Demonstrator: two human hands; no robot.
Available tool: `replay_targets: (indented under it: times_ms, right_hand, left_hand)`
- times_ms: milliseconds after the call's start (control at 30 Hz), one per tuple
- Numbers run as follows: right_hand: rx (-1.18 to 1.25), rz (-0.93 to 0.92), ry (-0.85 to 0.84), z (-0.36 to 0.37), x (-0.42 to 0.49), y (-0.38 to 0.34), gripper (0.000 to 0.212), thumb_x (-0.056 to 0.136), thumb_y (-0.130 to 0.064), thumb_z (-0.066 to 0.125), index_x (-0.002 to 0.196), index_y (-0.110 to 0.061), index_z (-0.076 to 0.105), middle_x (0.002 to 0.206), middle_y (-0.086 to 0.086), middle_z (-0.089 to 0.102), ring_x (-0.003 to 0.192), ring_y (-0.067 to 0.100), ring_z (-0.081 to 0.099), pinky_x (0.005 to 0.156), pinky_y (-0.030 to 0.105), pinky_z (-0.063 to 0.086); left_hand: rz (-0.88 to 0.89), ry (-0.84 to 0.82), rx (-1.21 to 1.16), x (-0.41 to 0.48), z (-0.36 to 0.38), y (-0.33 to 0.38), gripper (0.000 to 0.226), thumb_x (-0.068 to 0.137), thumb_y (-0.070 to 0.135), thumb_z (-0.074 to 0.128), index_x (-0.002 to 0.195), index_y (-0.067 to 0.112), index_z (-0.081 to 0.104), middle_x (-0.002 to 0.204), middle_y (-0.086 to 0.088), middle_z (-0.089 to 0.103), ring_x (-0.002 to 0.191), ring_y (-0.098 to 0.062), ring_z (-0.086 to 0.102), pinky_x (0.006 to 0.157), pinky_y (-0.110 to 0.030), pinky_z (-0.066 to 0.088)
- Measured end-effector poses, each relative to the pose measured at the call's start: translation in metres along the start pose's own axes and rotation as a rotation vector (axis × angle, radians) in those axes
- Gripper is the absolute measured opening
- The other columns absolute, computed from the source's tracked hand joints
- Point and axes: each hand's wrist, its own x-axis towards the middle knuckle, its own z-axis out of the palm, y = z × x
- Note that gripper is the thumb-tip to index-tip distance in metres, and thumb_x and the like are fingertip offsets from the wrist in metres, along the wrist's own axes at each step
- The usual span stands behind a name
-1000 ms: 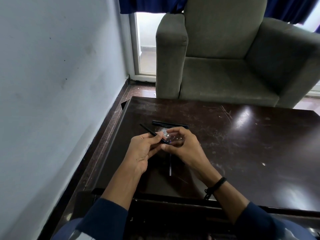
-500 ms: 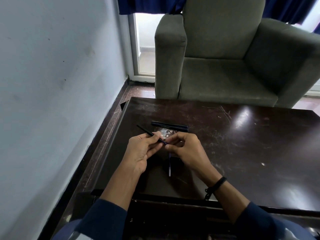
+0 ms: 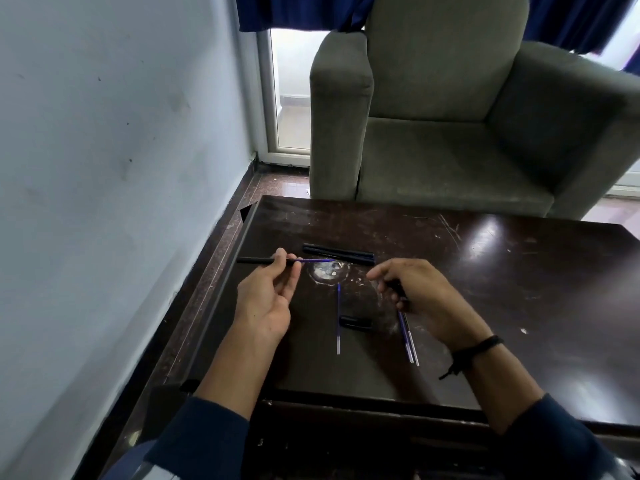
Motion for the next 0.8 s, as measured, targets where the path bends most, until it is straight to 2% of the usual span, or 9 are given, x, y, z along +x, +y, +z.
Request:
replay_targets:
  times_ms: [100,200,300,400,500,567,633,733,800]
  right_hand:
    - [0.143,0.033,-0.025,0.032,-0.005,0.007,0.023,0.092,-0.013,0.059,0.091,-0.015,0.081,0.063,-0.006,0.047,0.048,0.006,0.029,0.04,0.021,0.018]
    - [0.281,-0.03,-0.07,0.051,-0.018,0.005,0.01,0.093,-0.012,0.071,0.099,-0.012,0.079,0.063,-0.008,0.058,0.043,0.001,0.039,0.035,0.015,0.025]
    - [0.485,-0.09,-0.053,0.058,-0.029,0.003,0.017,0.096,0.001,0.064,0.111,0.003,0.072,0.055,-0.009,0.062,0.036,0.0,0.05,0.035,0.01,0.035]
    - [0.606,-0.13,0.042,0.06,-0.027,0.004,0.014,0.097,0.0,0.062,0.108,0.005,0.07,0.059,-0.006,0.061,0.036,-0.001,0.048,0.034,0.011,0.035]
    - [0.608,-0.197,0.238,0.045,-0.007,0.007,0.008,0.097,-0.013,0.068,0.089,-0.013,0.068,0.064,-0.006,0.049,0.038,-0.001,0.031,0.034,0.015,0.024]
    - [0.504,-0.269,0.348,0.02,0.006,0.006,0.024,0.096,-0.019,0.071,0.074,-0.02,0.063,0.063,-0.008,0.046,0.043,0.0,0.033,0.039,0.015,0.027]
    - [0.256,-0.296,0.365,-0.007,0.007,-0.002,0.024,0.093,-0.023,0.073,0.073,-0.017,0.063,0.063,-0.003,0.049,0.048,0.006,0.039,0.045,0.018,0.032]
    - [-0.173,-0.183,0.289,-0.042,0.01,-0.006,0.022,0.089,-0.021,0.074,0.072,-0.009,0.068,0.055,-0.005,0.055,0.043,0.006,0.045,0.043,0.02,0.034]
    - [-0.473,-0.094,0.266,-0.058,0.019,0.0,0.023,0.087,-0.025,0.075,0.07,-0.01,0.071,0.053,-0.005,0.055,0.049,0.01,0.047,0.05,0.026,0.038]
  left_hand:
    - [-0.085,-0.047,-0.032,-0.005,0.003,-0.017,0.008,0.09,0.001,0.069,0.097,-0.001,0.071,0.09,-0.012,0.073,0.08,-0.016,0.075,0.065,-0.024,0.062]
    - [-0.12,-0.06,-0.032,-0.008,0.004,-0.029,0.008,0.091,0.001,0.069,0.098,-0.003,0.069,0.094,-0.013,0.072,0.085,-0.017,0.073,0.064,-0.024,0.062]
    - [-0.148,-0.076,-0.027,-0.012,0.005,-0.034,0.006,0.091,0.001,0.069,0.095,-0.003,0.07,0.091,-0.013,0.074,0.079,-0.016,0.076,0.061,-0.023,0.06]
    - [-0.156,-0.091,-0.038,-0.011,0.005,-0.035,0.005,0.09,0.001,0.068,0.093,-0.003,0.069,0.081,-0.011,0.076,0.076,-0.016,0.077,0.061,-0.024,0.061]
    - [-0.132,-0.081,-0.06,-0.007,0.003,-0.025,0.012,0.087,0.004,0.071,0.097,-0.004,0.069,0.089,-0.016,0.075,0.087,-0.024,0.076,0.068,-0.027,0.063]
    - [-0.094,-0.072,-0.065,-0.005,0.001,-0.016,0.013,0.088,0.005,0.071,0.098,-0.004,0.07,0.088,-0.017,0.075,0.084,-0.025,0.077,0.074,-0.03,0.064]
    - [-0.053,-0.062,-0.043,-0.004,0.0,-0.011,0.011,0.09,0.005,0.07,0.098,-0.004,0.07,0.086,-0.015,0.075,0.082,-0.024,0.077,0.078,-0.031,0.063]
    - [-0.021,-0.06,0.025,-0.004,0.002,-0.013,0.008,0.092,0.005,0.069,0.096,-0.002,0.07,0.087,-0.014,0.074,0.084,-0.023,0.076,0.077,-0.03,0.064]
    - [-0.018,-0.066,0.057,-0.004,0.003,-0.017,0.008,0.092,0.004,0.069,0.097,-0.002,0.069,0.089,-0.014,0.073,0.087,-0.022,0.075,0.075,-0.029,0.063]
